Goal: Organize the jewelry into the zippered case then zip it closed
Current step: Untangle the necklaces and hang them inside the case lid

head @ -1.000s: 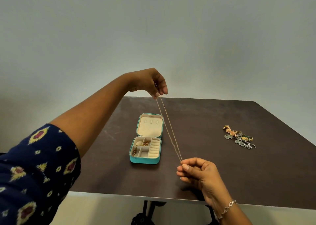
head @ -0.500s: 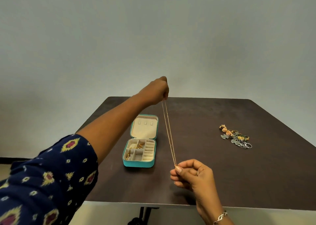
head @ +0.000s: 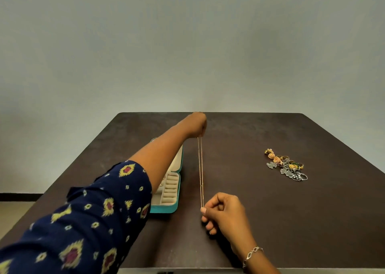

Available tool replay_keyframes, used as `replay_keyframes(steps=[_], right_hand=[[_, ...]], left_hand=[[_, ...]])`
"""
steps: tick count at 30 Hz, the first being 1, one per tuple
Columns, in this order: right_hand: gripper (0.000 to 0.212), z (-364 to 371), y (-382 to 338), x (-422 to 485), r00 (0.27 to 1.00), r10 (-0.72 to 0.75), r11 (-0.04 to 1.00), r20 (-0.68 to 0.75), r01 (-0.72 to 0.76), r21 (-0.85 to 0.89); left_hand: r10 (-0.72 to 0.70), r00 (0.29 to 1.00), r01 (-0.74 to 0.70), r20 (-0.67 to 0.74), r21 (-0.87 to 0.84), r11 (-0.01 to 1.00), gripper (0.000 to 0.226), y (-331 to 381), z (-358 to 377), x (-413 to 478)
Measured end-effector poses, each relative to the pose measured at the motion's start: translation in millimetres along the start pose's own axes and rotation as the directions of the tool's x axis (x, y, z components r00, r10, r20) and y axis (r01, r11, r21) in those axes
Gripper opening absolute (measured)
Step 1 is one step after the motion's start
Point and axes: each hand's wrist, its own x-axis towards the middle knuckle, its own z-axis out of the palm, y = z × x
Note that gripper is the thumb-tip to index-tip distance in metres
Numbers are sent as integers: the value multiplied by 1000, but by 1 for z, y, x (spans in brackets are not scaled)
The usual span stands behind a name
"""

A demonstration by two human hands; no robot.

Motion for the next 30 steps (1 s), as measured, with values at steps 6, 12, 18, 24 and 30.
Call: replay_keyframes(steps=[6, 12, 18, 24, 30], right_hand=[[19, -2, -1, 16, 991, 94, 992, 94, -85, -97], [18, -4, -2, 22, 984, 103, 988, 144, -84, -132], [17, -7, -1, 24, 979, 102, 991, 174, -86, -99], [17, -10, -1, 24, 970, 95, 993, 225, -77, -88], [18, -10, 0, 24, 971, 90, 993, 222, -72, -89]], left_hand=[[-31, 992, 33, 122, -12, 999, 24, 0, 27, 20], [-54, 980, 56, 193, -5, 998, 24, -6, 42, 26], [-44, 977, 32, 207, 58, 998, 26, -15, 55, 32], [-27, 979, 16, 200, 58, 998, 16, -13, 60, 33], [-25, 983, 13, 184, 63, 998, 14, -15, 63, 33]])
